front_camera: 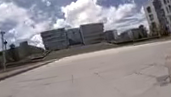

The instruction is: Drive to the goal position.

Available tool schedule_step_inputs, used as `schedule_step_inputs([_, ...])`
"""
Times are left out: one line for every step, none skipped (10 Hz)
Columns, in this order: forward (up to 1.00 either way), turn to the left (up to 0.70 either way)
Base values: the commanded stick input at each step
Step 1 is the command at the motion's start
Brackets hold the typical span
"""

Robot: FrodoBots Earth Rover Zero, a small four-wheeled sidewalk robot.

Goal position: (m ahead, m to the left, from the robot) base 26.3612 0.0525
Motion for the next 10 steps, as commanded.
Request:
schedule_step_inputs([0.7, 0.0])
schedule_step_inputs([0.7, 0.0])
schedule_step_inputs([0.7, 0.0])
schedule_step_inputs([0.7, 0.0])
schedule_step_inputs([0.7, 0.0])
schedule_step_inputs([0.7, 0.0])
schedule_step_inputs([0.7, 0.0])
schedule_step_inputs([0.7, 0.0])
schedule_step_inputs([0.7, 0.0])
schedule_step_inputs([0.7, 0.0])
